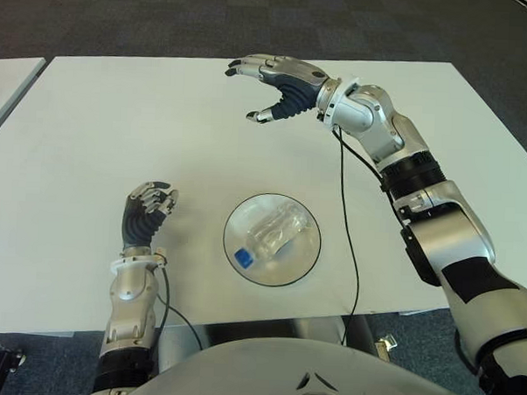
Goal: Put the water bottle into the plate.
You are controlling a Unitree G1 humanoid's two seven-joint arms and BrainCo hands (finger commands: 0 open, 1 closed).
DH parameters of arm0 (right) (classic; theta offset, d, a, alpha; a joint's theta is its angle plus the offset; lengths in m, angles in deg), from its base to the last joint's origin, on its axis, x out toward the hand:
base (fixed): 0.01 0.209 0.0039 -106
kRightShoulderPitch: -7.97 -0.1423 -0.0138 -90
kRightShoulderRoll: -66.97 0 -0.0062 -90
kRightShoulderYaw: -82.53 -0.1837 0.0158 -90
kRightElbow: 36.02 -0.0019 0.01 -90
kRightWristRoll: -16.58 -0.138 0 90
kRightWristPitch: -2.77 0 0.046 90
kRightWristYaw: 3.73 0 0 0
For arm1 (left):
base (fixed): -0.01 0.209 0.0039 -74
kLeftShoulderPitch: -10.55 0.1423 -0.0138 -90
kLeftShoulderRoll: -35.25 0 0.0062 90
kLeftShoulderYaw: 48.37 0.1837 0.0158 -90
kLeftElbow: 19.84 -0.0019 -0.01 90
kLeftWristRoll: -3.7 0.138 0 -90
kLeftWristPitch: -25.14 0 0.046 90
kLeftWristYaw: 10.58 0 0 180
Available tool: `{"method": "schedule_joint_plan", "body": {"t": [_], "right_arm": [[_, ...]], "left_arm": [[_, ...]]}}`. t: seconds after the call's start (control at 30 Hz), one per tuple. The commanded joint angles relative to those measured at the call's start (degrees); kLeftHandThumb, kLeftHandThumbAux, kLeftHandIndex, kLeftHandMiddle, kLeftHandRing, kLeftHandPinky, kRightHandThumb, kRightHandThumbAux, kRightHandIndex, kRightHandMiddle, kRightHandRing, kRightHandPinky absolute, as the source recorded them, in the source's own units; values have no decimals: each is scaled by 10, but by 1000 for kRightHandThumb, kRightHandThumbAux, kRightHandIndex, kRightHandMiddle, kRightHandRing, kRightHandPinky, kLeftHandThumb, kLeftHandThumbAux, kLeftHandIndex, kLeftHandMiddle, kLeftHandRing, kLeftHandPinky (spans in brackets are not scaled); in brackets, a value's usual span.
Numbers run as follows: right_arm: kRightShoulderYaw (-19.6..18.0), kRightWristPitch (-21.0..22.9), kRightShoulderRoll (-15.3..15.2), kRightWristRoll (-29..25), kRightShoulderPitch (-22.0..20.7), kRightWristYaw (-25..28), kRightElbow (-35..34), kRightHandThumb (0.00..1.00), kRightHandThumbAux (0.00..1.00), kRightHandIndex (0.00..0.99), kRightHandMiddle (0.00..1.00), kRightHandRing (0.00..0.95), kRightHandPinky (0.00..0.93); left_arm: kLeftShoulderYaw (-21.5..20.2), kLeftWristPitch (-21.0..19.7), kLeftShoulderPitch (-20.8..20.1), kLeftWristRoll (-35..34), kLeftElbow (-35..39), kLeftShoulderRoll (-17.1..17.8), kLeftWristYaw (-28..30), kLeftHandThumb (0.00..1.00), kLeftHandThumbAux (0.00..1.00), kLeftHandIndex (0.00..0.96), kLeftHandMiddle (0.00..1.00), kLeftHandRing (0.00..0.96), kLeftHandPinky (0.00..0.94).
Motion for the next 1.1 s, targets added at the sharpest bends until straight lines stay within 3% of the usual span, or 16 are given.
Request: {"method": "schedule_joint_plan", "body": {"t": [0.03,0.27,0.6,0.7,0.93,1.1], "right_arm": [[-32,57,-5,-37,67,9,-62,74,551,0,0,0,0],[-59,128,3,-38,139,-21,-122,92,557,0,0,0,20],[-74,201,11,-44,207,-39,-181,89,548,0,0,0,68],[-83,217,12,-47,257,-48,-216,97,555,0,0,0,83],[-84,204,38,-25,330,-138,-229,105,569,0,5,25,122],[-89,166,66,-32,372,-216,-210,131,660,0,58,88,192]], "left_arm": [[-3,-9,1,-2,8,-10,-9,708,712,433,630,614,590],[-5,-8,3,-6,16,-17,-10,709,710,434,633,614,603],[-4,2,2,7,12,-20,-14,709,710,434,641,625,613],[-3,-4,3,10,14,-18,-16,709,710,434,641,628,619],[0,-9,2,13,16,-17,-14,708,710,434,651,639,630],[2,8,-2,17,7,-17,-13,708,711,434,657,643,632]]}}
